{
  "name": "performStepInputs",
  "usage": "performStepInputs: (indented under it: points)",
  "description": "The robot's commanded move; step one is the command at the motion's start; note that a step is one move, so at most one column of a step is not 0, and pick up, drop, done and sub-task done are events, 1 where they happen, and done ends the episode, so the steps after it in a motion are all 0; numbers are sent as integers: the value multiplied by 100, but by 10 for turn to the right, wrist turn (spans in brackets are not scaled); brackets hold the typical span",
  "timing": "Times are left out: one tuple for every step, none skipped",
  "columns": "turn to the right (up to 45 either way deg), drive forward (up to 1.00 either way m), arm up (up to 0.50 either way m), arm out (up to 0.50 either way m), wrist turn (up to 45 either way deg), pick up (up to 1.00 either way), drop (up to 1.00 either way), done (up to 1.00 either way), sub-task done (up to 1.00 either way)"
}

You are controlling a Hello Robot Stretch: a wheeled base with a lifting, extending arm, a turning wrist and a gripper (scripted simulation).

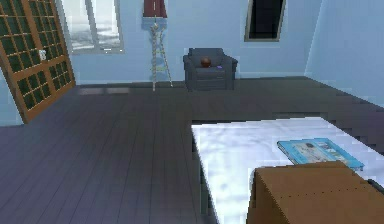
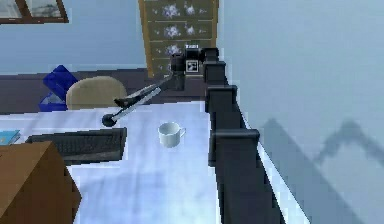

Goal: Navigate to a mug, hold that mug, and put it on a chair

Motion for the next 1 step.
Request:
performStepInputs:
  points:
    - [0,0,0,0,450,0,0,0,0]
